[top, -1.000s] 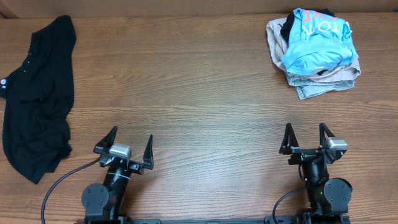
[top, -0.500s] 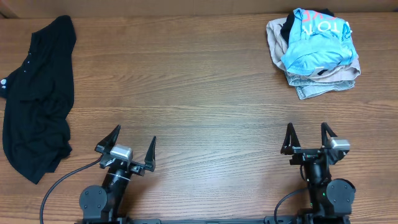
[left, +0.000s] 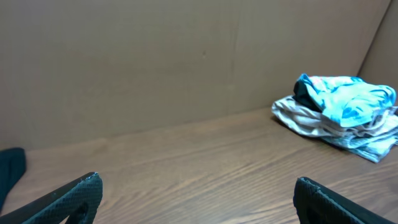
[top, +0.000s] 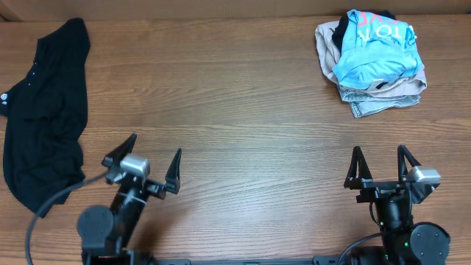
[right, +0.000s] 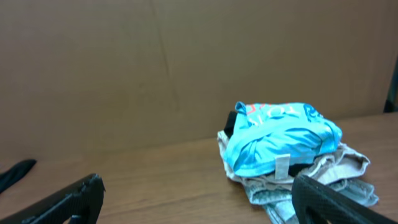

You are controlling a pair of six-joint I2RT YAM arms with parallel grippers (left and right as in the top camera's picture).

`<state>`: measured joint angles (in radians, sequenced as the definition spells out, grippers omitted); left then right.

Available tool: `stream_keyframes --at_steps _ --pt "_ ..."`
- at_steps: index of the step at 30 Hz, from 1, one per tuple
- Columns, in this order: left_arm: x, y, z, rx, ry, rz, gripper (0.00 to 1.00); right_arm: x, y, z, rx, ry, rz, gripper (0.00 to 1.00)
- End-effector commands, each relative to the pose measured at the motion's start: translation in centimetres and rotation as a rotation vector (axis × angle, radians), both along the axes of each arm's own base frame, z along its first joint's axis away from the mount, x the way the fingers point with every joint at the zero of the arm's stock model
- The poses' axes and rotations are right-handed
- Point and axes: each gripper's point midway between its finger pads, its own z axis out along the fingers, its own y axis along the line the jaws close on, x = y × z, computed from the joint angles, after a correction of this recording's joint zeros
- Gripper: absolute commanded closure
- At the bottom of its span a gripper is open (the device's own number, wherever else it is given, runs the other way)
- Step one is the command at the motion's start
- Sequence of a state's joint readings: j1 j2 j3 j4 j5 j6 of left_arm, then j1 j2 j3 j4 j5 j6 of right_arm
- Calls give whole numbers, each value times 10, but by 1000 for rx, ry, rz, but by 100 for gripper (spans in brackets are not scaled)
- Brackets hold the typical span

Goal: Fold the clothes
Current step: 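Move the left gripper to the black t-shirt collar and grasp it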

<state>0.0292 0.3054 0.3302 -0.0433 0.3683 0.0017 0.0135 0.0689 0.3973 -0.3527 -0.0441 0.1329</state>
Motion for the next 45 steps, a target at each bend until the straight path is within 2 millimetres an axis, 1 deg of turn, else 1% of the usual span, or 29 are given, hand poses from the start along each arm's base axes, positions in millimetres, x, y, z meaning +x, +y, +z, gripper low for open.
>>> stream_keyframes --at_steps 1,3,5,8,10,13,16,19,21,24,27,29,30,32,35,36,38,40,41,43,45 --pt "7 -5 42 -8 -4 -38 0 0 10 16 -4 16 61 0" --pt "15 -6 54 -7 44 -46 0 5 16 16 -4 50 93 0" --pt "25 -9 62 6 116 -73 0 12 21 15 -2 92 121 0" --pt "39 -14 64 18 231 -107 0 24 25 11 3 160 147 0" --pt "51 -15 61 24 326 -127 0 33 29 8 7 211 169 0" --pt "68 -14 53 16 457 -131 0 48 37 2 20 301 218 0" --pt "86 -14 41 2 586 -133 0 65 44 -6 37 411 255 0" --pt "101 -12 32 -2 650 -128 0 84 50 -19 60 528 287 0" --pt "111 -8 23 5 672 -107 0 97 58 -26 80 574 339 0" --pt "122 0 10 22 697 -61 0 120 81 -33 118 566 486 0" --pt "125 0 -2 20 735 -61 0 137 107 -39 160 536 670 0" --pt "127 2 -4 30 737 -54 0 146 119 -47 185 526 766 0" --pt "130 7 -6 53 733 -30 0 149 124 -50 199 517 809 0" --pt "138 24 -10 95 726 62 0 159 130 -56 246 517 853 0" --pt "150 57 -11 130 705 206 0 174 133 -70 313 535 869 0" --pt "155 69 -11 135 695 252 0 177 135 -76 324 545 870 2" --pt "162 99 -8 127 671 360 0 181 138 -89 332 568 869 4" --pt "167 132 -6 84 651 480 1 184 142 -101 331 596 851 6" --pt "169 146 -5 65 642 518 2 185 145 -106 328 607 842 7" --pt "171 176 -7 21 630 589 4 187 149 -112 317 621 822 7" --pt "170 204 -15 -14 637 650 7 188 153 -115 304 625 807 7"
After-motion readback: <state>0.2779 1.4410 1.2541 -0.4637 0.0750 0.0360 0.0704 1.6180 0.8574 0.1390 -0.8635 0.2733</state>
